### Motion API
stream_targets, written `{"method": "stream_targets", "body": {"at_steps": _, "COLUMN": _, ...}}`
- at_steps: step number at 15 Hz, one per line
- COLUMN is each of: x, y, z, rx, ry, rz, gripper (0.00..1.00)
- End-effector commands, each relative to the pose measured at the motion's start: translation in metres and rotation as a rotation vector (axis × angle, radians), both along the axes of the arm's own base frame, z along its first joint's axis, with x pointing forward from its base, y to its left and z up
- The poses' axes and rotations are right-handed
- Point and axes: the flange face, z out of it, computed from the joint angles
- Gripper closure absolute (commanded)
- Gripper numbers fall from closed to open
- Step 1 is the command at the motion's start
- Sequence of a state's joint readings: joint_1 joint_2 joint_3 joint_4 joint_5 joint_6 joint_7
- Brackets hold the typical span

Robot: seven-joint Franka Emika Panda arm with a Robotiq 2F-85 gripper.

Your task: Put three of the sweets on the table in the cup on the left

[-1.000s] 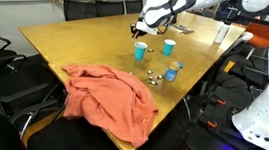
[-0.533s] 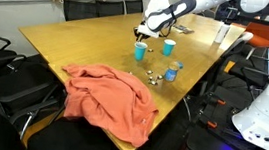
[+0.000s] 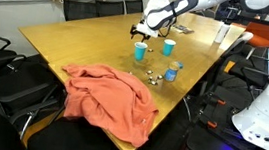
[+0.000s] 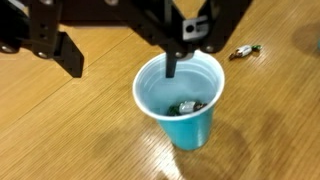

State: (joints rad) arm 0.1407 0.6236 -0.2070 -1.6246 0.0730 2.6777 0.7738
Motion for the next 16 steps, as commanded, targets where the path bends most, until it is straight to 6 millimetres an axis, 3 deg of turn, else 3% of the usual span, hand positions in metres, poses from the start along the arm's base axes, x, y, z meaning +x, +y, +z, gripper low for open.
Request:
{"method": "stream_targets", "body": {"at_steps": 1, "x": -0.032, "y": 0.038, "z": 0.028, "rx": 0.092, "ry": 0.074, "rz": 0.166, "gripper": 0.0}}
{"method": "stream_targets", "body": {"at_steps": 5, "x": -0.063, "y": 0.075, "z": 0.023, "rx": 0.101, "ry": 0.248, "rz": 0.329, "gripper": 0.0}}
{"method": "stream_targets", "body": {"at_steps": 11, "x": -0.09, "y": 0.108, "z": -0.047, "rx": 0.051, "ry": 0.484, "rz": 0.504, "gripper": 0.0}}
{"method": "stream_targets", "body": {"at_steps": 16, "x": -0.085, "y": 0.115, "z": -0.095, "rx": 0.002, "ry": 0.454, "rz": 0.521, "gripper": 0.0}}
